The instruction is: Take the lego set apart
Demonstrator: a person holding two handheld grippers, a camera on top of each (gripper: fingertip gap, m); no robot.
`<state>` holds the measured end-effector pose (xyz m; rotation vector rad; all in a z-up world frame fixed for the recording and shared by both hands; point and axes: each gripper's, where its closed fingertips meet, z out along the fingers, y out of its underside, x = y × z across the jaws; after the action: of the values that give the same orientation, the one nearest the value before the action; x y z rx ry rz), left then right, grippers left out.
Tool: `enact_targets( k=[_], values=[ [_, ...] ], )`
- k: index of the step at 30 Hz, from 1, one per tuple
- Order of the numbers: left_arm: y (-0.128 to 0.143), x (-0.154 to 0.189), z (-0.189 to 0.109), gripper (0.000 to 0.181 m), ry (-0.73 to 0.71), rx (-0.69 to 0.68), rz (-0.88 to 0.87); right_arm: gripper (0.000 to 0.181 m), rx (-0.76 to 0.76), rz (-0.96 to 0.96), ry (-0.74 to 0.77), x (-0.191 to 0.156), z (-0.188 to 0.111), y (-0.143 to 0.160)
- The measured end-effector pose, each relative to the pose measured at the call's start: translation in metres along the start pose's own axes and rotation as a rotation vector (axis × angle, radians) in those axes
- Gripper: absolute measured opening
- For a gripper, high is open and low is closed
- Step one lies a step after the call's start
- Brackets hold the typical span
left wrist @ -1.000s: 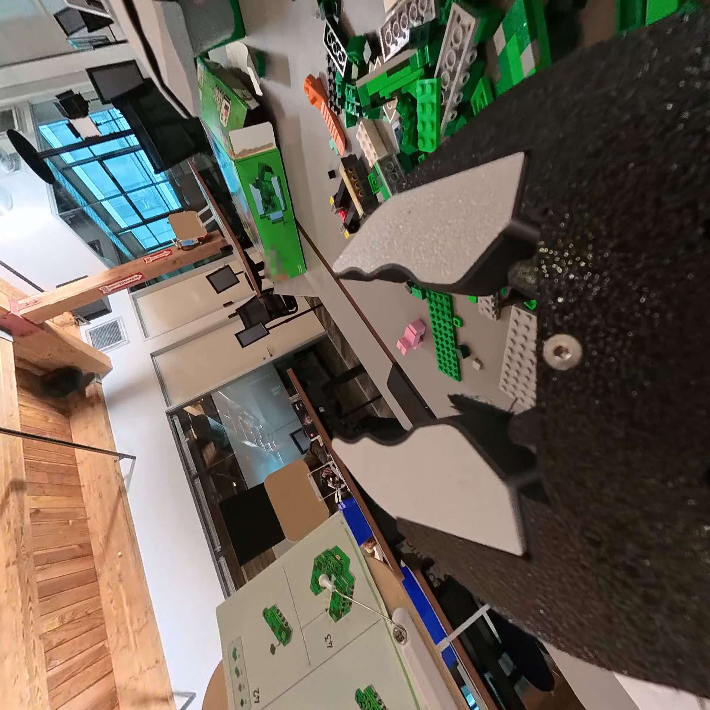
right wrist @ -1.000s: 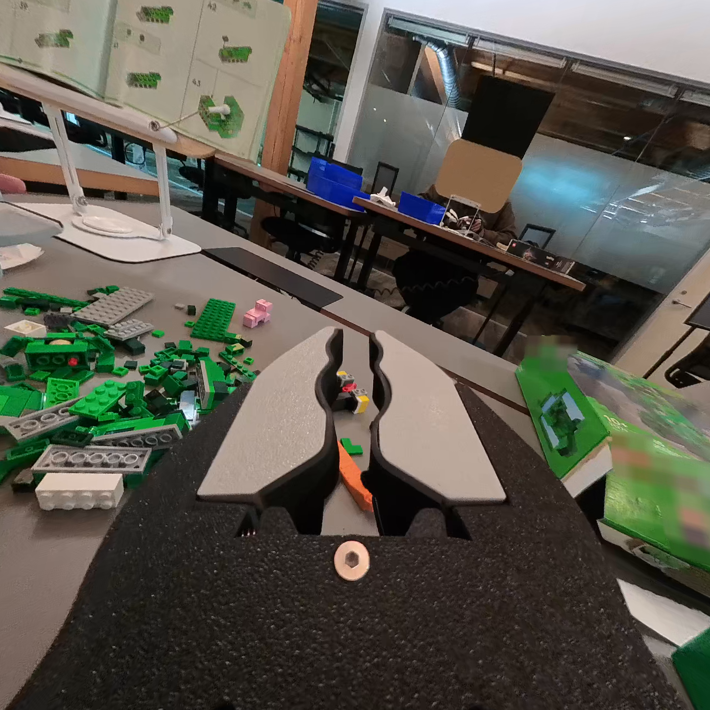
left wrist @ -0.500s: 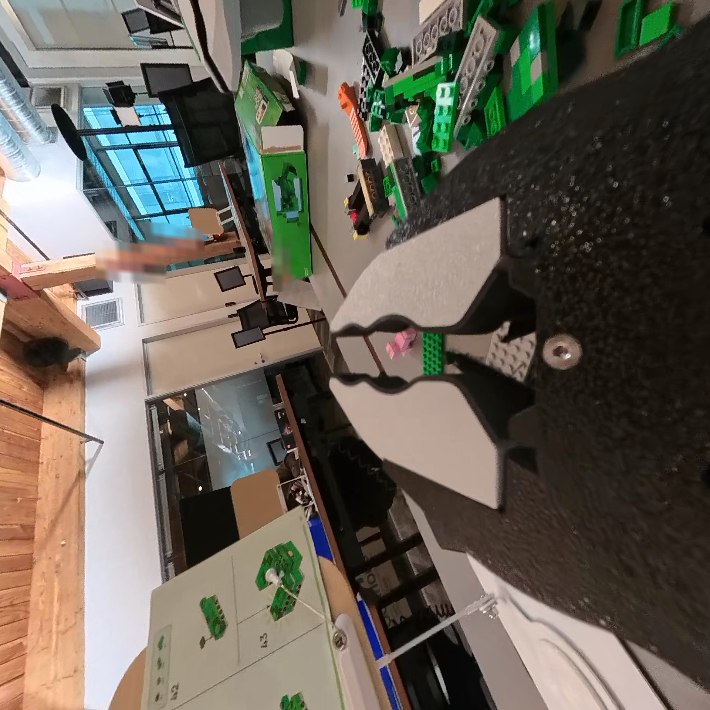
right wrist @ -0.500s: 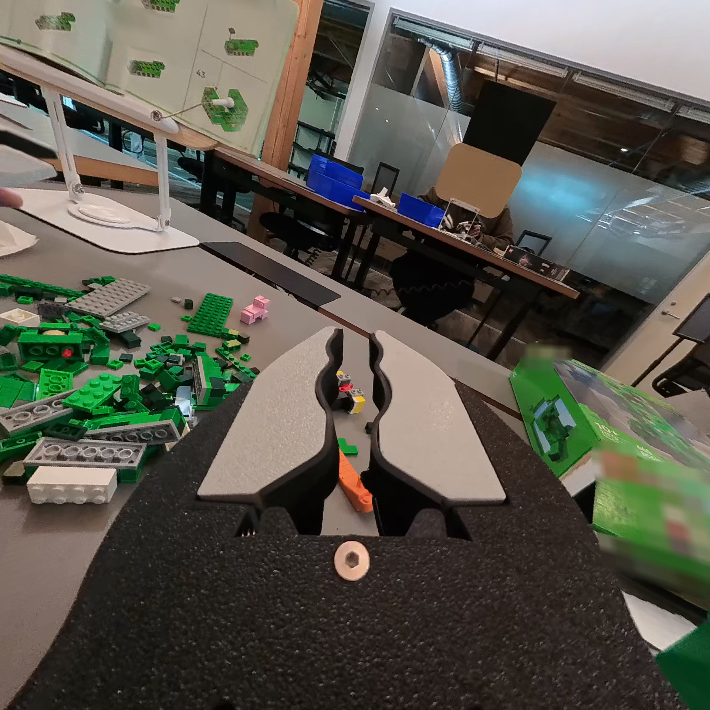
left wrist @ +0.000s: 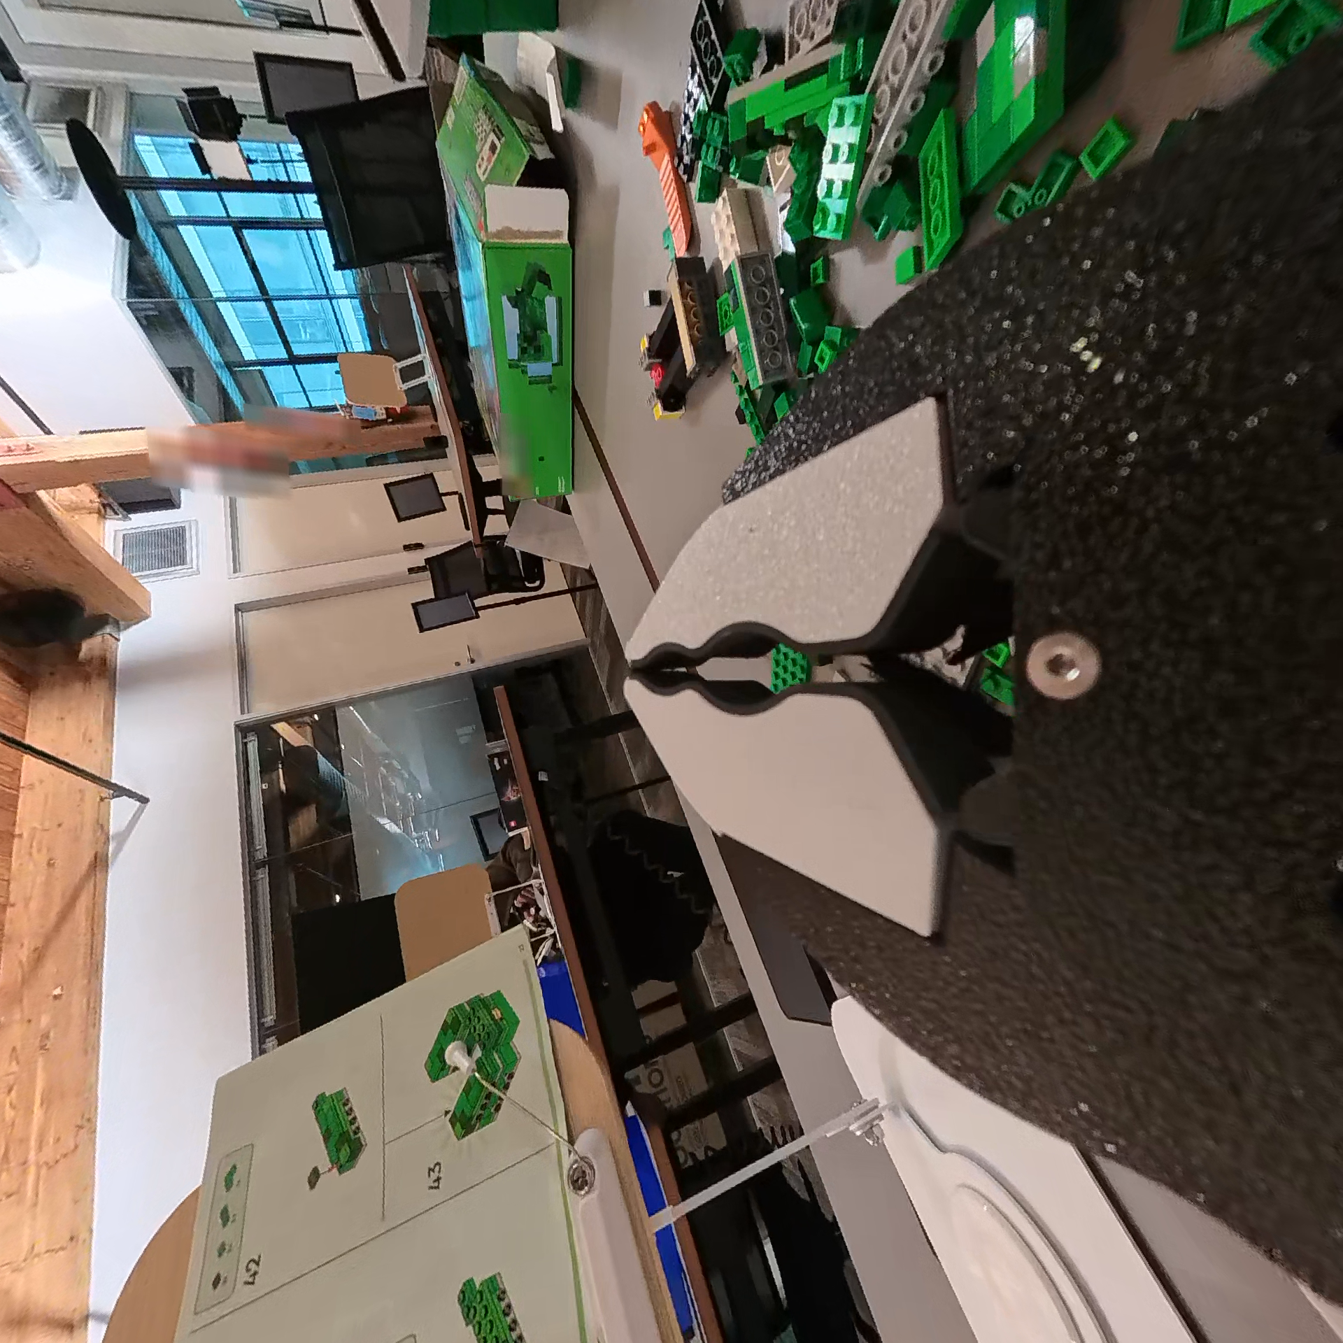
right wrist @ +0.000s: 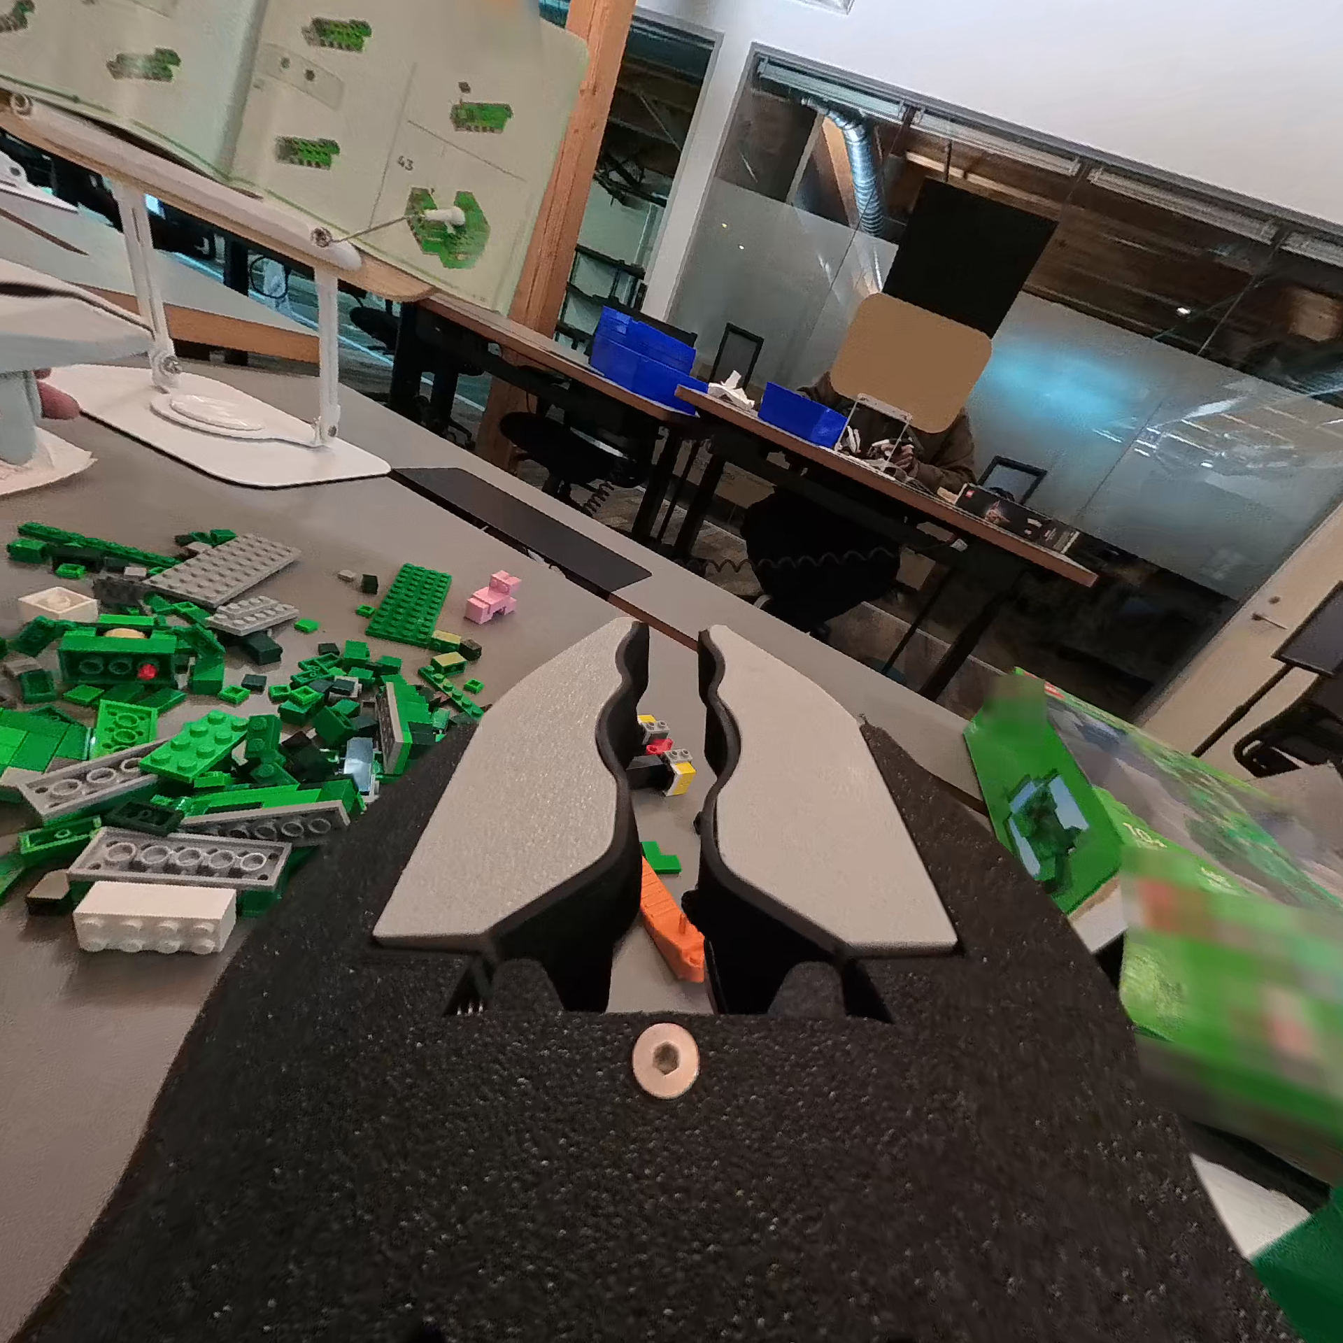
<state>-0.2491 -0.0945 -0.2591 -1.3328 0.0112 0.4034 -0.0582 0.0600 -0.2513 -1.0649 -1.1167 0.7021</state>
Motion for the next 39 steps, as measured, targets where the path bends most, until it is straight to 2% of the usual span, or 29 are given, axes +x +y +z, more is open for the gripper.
enact_targets(
  k=[1,6,9,13,22,27,32,36,39],
  values=[
    [0.0,0.001,0.0,0.0,0.003,0.0,0.006,0.012,-0.002,-0.013,-0.003,-0.001,0.0,-0.001],
    [-0.007,0.01,-0.001,0.0,0.057,0.043,-0.005,0.012,-0.028,-0.13,-0.016,-0.01,0.002,0.0],
    [-0.02,-0.001,-0.009,0.0,0.004,0.123,-0.036,0.012,-0.043,-0.182,-0.041,-0.018,0.003,0.0],
    [-0.021,-0.014,-0.013,0.0,-0.051,0.137,-0.083,0.013,0.009,-0.091,-0.042,-0.018,0.001,-0.01],
    [-0.02,0.009,-0.008,0.0,0.032,0.112,0.019,0.014,-0.01,0.116,-0.043,-0.01,0.002,0.001],
    [-0.016,0.015,-0.005,0.0,0.065,0.091,0.033,0.042,-0.073,0.09,-0.05,-0.008,0.004,0.012],
    [-0.008,0.019,-0.002,0.0,0.107,0.054,-0.003,0.067,-0.067,0.093,-0.066,-0.012,0.006,0.01],
    [-0.008,0.019,-0.002,0.0,0.109,0.051,-0.003,0.076,-0.077,0.07,-0.065,-0.015,0.008,0.011],
    [-0.006,0.02,-0.001,0.0,0.118,0.042,-0.002,0.076,-0.082,0.062,-0.064,-0.016,0.008,0.011]
  ],
)
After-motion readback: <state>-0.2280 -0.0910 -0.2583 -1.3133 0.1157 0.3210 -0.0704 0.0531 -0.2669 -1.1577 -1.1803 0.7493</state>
